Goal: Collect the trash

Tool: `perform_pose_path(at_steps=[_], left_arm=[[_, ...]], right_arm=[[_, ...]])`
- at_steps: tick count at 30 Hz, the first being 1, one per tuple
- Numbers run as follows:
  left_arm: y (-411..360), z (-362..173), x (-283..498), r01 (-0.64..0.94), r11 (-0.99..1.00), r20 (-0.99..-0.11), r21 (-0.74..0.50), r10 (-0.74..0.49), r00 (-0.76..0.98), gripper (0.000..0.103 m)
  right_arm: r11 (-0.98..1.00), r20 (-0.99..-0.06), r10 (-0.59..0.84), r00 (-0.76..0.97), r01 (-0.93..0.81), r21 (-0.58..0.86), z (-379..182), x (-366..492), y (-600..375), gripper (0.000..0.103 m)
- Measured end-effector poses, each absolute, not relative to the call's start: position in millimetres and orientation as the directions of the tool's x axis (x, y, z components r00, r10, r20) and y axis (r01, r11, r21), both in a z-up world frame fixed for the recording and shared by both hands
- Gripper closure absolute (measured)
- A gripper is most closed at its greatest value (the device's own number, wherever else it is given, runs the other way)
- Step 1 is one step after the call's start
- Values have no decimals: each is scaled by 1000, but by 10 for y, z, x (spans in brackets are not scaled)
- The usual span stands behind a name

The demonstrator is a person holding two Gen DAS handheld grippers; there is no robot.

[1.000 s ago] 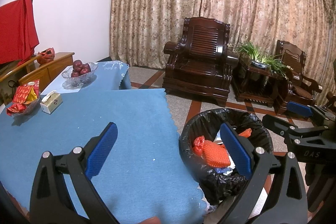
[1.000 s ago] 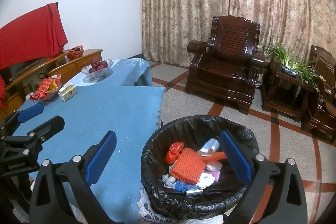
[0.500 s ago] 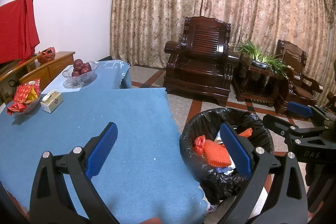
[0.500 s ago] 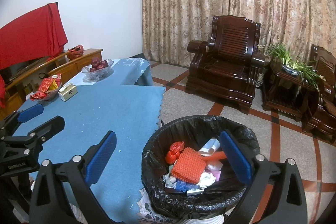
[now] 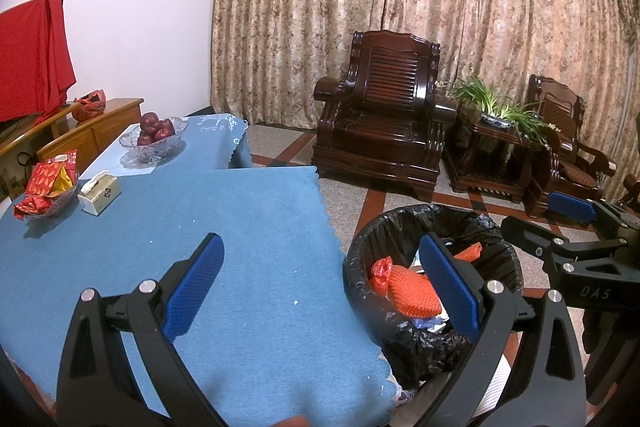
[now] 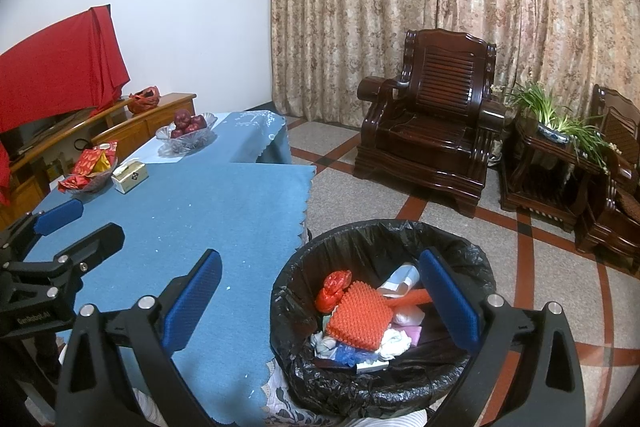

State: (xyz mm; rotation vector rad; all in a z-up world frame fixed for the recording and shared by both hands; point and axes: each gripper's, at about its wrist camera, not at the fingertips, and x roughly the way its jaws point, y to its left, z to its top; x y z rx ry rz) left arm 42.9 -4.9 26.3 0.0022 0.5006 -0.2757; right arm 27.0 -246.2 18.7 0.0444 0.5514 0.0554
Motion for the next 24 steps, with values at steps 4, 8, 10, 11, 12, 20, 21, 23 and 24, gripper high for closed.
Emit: perform_pose_path(at_steps=[4,8,10,11,12,20,21,23,24], left_arm=[[-45,266,429,261,963,-473,-65,-260,842,8],[-41,268,430,261,963,-475,-64,-259,841,8],[-42,271,431,261,963,-473,-64,-260,842,8],[-41,272,430,261,963,-473,-63,-259,842,8],[-43,271,433,261,963,-474,-63,-259,842,8],[-38,277,435,262,963,-474,-64,-260,841,8],[-34,278,433,261,963,-474,-64,-260,841,8],[-37,279,436,262,963,-474,-63,-259,841,8],[-32,278,435,261,963,-475,-63,-259,841,8]], right_arm=[[998,-522,64,850,-40,57,189,271,-2461,6],[998,-522,64,850,-40,56,191,271,-2458,6],[998,-522,64,850,-41,57,191,272,-2461,6],[998,-522,65,850,-41,57,191,272,-2460,6],[997,-523,65,850,-41,58,192,273,-2460,6],[997,-524,66,849,-42,58,190,276,-2444,6],[997,-524,66,849,-42,58,190,275,-2438,6],[997,-524,66,849,-41,58,191,276,-2440,6],[998,-524,65,849,-41,57,191,277,-2440,6]])
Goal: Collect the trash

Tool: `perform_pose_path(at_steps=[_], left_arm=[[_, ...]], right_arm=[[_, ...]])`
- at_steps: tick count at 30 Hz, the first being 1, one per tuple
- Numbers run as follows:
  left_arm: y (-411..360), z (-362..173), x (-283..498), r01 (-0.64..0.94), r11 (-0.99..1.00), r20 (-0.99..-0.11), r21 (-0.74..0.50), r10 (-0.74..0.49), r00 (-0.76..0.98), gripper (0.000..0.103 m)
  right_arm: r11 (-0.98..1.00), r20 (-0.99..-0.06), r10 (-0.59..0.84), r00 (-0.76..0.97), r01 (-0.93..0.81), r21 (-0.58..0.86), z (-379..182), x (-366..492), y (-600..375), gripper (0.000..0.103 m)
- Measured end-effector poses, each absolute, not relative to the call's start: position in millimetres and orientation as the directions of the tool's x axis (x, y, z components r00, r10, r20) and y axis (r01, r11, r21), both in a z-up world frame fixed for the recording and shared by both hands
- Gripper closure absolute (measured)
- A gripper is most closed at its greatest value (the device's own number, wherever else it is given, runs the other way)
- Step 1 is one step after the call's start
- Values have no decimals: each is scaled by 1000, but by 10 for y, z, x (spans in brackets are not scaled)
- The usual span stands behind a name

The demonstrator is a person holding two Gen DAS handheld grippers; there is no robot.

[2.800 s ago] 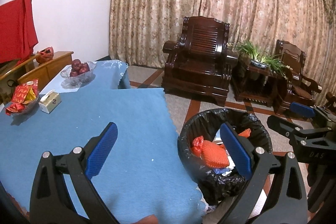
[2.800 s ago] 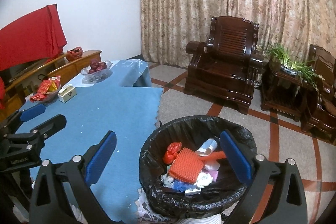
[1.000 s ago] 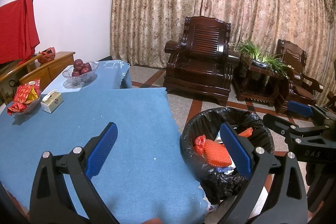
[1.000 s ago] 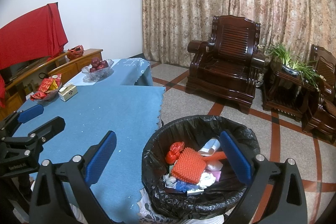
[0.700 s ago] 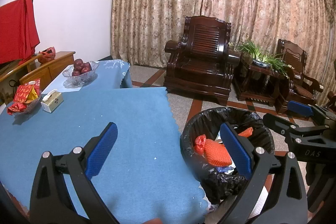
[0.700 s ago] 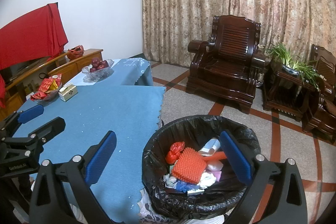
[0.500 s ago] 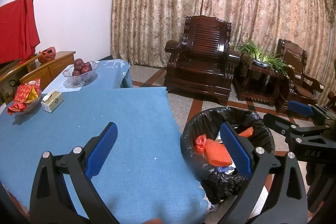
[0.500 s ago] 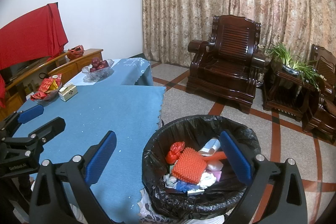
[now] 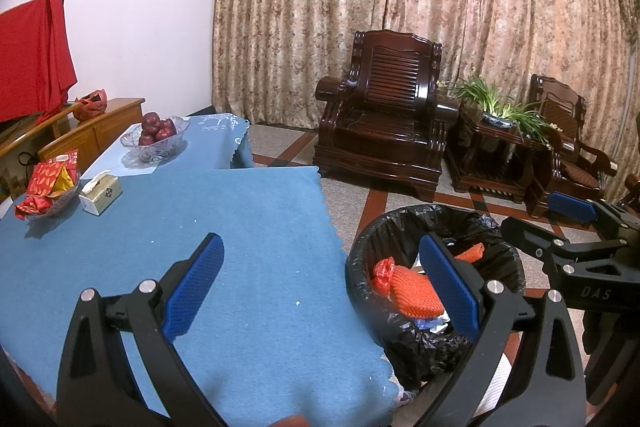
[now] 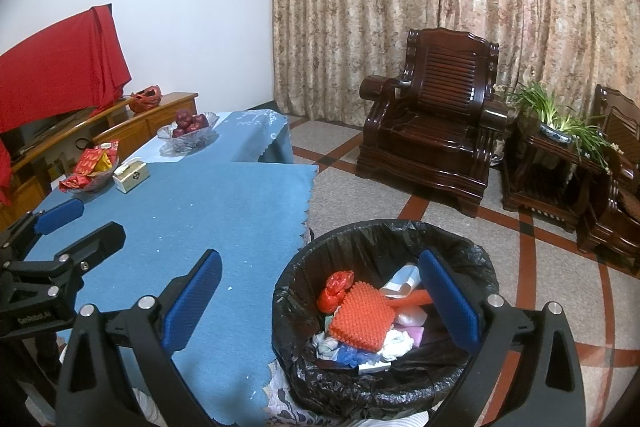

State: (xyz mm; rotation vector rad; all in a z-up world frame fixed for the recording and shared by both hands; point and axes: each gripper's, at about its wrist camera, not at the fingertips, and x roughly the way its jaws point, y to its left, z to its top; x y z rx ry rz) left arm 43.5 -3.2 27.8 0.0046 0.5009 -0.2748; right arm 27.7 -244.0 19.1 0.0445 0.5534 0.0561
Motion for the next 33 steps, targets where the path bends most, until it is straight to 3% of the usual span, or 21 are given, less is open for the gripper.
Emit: perform_pose_path(at_steps=[33], left_arm=[[-1,294,438,259,964,-481,-66,-258,838,8]], right_arm=[[997,-535,67,842,-42,59,147,247,-2353,6]])
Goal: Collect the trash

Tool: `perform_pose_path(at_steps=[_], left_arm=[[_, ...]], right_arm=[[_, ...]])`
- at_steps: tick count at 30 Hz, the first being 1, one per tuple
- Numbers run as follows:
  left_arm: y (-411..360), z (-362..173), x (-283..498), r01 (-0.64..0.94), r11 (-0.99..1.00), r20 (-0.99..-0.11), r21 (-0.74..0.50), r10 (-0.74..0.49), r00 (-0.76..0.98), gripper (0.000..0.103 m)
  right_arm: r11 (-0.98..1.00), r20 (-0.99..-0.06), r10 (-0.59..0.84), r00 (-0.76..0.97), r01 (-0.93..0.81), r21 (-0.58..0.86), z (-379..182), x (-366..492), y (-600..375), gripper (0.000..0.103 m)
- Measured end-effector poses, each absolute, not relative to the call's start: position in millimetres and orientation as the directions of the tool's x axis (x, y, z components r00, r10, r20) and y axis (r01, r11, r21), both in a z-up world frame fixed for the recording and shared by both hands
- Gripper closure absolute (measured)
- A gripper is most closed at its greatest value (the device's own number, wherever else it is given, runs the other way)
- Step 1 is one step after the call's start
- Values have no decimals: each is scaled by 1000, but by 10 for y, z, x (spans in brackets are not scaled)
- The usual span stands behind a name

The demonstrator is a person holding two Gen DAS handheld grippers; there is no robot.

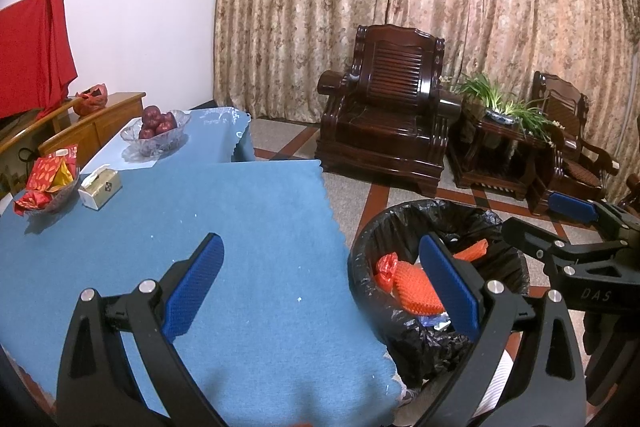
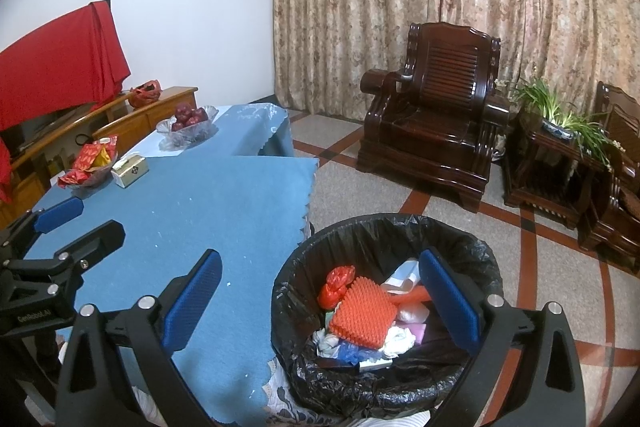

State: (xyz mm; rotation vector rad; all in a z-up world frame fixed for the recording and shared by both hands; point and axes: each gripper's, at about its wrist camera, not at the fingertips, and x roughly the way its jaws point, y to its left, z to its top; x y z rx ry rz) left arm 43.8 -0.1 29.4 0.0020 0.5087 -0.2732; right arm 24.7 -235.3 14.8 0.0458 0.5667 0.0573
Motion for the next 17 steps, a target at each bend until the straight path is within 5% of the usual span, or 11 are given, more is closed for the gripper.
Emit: perform_pose_path(at_steps=[17], left_arm=[[80,275,372,257,964,-491,-65,-255,833,7]], right_arm=[[997,-545,69,836,-41,63,44,265,-2386,6]])
